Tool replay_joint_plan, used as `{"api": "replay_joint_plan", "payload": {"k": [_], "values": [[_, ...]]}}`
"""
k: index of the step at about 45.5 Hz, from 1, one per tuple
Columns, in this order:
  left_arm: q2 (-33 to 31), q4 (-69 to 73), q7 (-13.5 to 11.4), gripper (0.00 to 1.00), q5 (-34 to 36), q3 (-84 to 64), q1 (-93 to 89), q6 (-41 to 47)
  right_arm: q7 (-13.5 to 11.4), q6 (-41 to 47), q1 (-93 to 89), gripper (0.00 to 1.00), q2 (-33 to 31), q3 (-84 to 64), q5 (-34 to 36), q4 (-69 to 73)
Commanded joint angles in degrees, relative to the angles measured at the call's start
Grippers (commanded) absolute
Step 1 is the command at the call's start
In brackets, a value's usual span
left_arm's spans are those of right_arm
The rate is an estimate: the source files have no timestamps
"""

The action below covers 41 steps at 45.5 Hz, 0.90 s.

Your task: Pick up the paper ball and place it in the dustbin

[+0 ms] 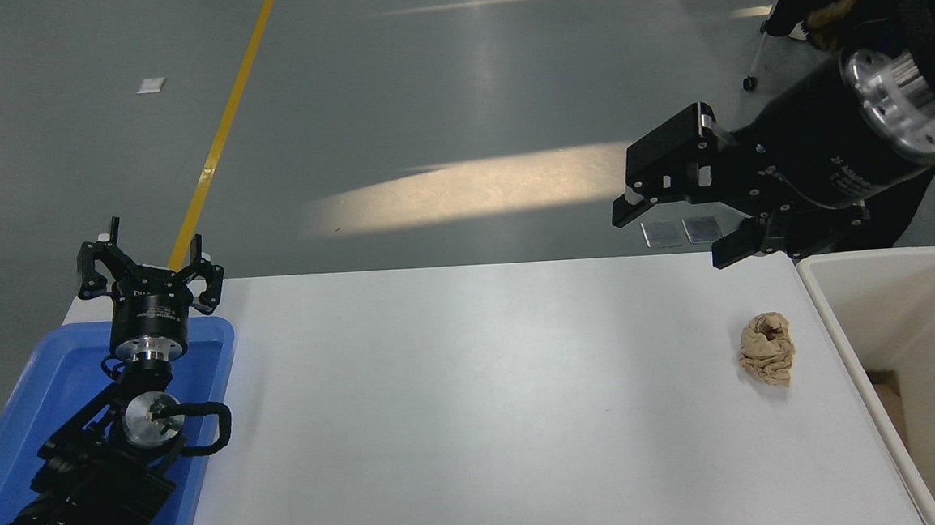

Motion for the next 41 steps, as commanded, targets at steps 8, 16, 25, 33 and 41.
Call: {"api": "replay_joint_plan", "payload": {"k": [8, 16, 25, 33, 41], "values": [[0.0, 0.0, 0.0, 0.99, 0.1, 0.0, 0.0, -0.1, -0.3, -35.3, -26.8, 1.0, -0.2, -4.3, -1.3, -6.5], [0.0, 0.0, 0.0, 0.99, 0.1, 0.0, 0.0, -0.1, -0.3, -47.9, -44.2, 1.0, 0.0, -1.4, -1.3, -14.3], [0.1, 0.0, 0.0, 0.99, 0.1, 0.0, 0.0, -0.1, -0.3, -53.8, -60.8, 1.0, 0.3, 2.5, -1.5, -24.9], [0.0, 0.0, 0.0, 0.99, 0.1, 0.1, 0.0, -0.1, -0.3, -57.3, -70.1, 1.0, 0.3, 9.5, -1.7, -31.1], [0.1, 0.0, 0.0, 0.99, 0.1, 0.0, 0.0, -0.1, -0.3, -58.2, -76.8, 1.0, 1.2, 11.2, -1.7, -39.7]]}}
